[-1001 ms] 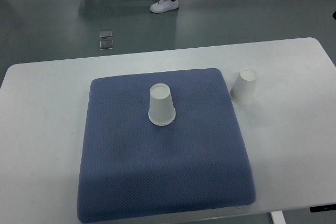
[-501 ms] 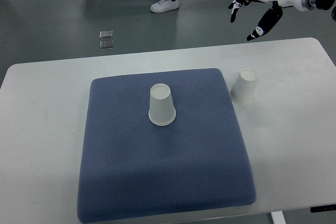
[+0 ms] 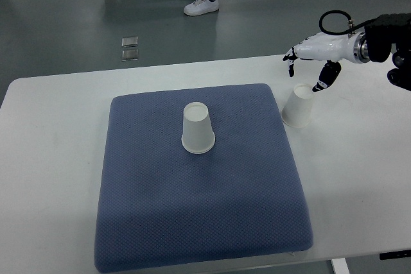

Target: Stack paper cups

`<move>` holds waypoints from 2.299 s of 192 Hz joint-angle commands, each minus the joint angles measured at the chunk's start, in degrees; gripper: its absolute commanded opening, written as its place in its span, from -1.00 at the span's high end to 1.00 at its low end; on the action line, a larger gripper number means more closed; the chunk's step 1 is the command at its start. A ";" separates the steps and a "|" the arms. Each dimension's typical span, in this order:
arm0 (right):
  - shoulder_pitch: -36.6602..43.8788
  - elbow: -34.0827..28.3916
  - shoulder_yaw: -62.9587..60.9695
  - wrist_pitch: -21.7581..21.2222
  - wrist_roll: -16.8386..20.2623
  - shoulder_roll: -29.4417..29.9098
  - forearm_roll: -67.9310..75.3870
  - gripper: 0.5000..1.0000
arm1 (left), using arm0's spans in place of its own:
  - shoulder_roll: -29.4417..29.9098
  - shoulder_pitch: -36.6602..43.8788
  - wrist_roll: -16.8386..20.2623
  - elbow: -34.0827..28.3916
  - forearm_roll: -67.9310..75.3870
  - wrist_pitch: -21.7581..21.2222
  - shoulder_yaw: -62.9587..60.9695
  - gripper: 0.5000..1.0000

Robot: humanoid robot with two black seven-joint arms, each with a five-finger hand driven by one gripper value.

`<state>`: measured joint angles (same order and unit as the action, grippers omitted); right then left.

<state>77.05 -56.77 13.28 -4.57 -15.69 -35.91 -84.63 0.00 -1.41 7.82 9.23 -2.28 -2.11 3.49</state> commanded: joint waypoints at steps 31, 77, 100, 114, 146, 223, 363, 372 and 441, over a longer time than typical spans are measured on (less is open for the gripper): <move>-0.59 1.75 2.55 4.13 -1.18 1.02 -2.38 -0.57 | 0.00 0.00 0.00 0.00 0.00 0.00 0.03 -1.00; -1.64 1.75 2.63 4.22 -3.12 3.31 -2.29 -0.59 | 0.00 0.00 0.00 0.00 0.00 0.00 0.03 -1.00; -2.70 1.92 2.63 4.31 -3.12 3.48 -3.26 -0.59 | 0.00 0.00 0.00 0.00 0.00 0.00 0.03 -1.00; -3.13 1.92 2.63 4.49 -3.12 3.48 -3.26 -0.59 | 0.00 0.00 0.00 0.00 0.00 0.00 0.03 -1.00; -4.01 4.39 2.72 5.98 -3.12 4.63 -3.79 -0.59 | 0.00 0.00 0.00 0.00 0.00 0.00 0.03 -1.00; -6.04 7.02 2.63 8.00 -3.47 5.94 -3.96 -0.60 | 0.00 0.00 0.00 0.00 0.00 0.00 0.03 -1.00; -10.61 13.26 1.23 10.90 -4.87 7.26 0.69 -0.60 | 0.00 0.00 0.00 0.00 0.00 0.00 0.03 -1.00; -10.61 13.53 1.14 10.99 -4.87 7.35 0.78 -0.60 | 0.00 0.00 0.00 0.00 0.00 0.00 0.03 -1.00; -12.98 15.90 1.23 12.31 -4.79 9.72 1.05 -0.60 | 0.00 0.00 0.00 0.00 0.00 0.00 0.03 -1.00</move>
<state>64.99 -42.23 14.45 7.18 -20.55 -27.15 -83.59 0.00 -1.41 7.81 9.23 -2.28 -2.11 3.50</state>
